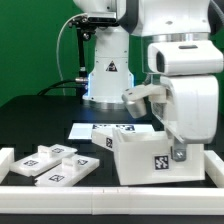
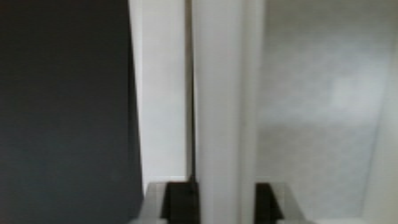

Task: Assemble cabinet

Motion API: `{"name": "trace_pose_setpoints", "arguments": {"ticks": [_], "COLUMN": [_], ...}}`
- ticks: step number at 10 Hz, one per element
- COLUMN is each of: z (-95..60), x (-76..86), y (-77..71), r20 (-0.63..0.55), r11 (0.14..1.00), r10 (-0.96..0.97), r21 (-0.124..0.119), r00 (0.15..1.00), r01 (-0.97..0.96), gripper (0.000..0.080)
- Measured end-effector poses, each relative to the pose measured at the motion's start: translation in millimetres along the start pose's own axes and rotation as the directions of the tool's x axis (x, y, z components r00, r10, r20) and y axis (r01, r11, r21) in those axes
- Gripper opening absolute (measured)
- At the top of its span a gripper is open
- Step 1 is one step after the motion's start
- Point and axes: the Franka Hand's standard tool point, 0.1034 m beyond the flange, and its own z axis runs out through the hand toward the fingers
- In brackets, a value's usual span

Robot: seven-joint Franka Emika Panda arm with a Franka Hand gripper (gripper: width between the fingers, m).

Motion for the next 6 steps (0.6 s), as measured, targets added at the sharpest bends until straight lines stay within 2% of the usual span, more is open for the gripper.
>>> {"name": "trace_pose_setpoints", "arguments": {"ticks": [1, 5, 6], "z": [5.6, 7.2, 9.3], "x": [1.0, -2.0, 2.8], "y": [-1.9, -2.9, -2.4], "r20": [-0.002, -0.002, -0.007], "r11": [1.000, 1.000, 1.000], "r10": [0.001, 0.006, 0.016], "r21": [0.004, 0.007, 0.000], "r00": [1.000, 1.000, 1.000], "r01": [-0.001, -0.006, -0.016], "gripper": [0.0090, 0.0090, 0.0090]}}
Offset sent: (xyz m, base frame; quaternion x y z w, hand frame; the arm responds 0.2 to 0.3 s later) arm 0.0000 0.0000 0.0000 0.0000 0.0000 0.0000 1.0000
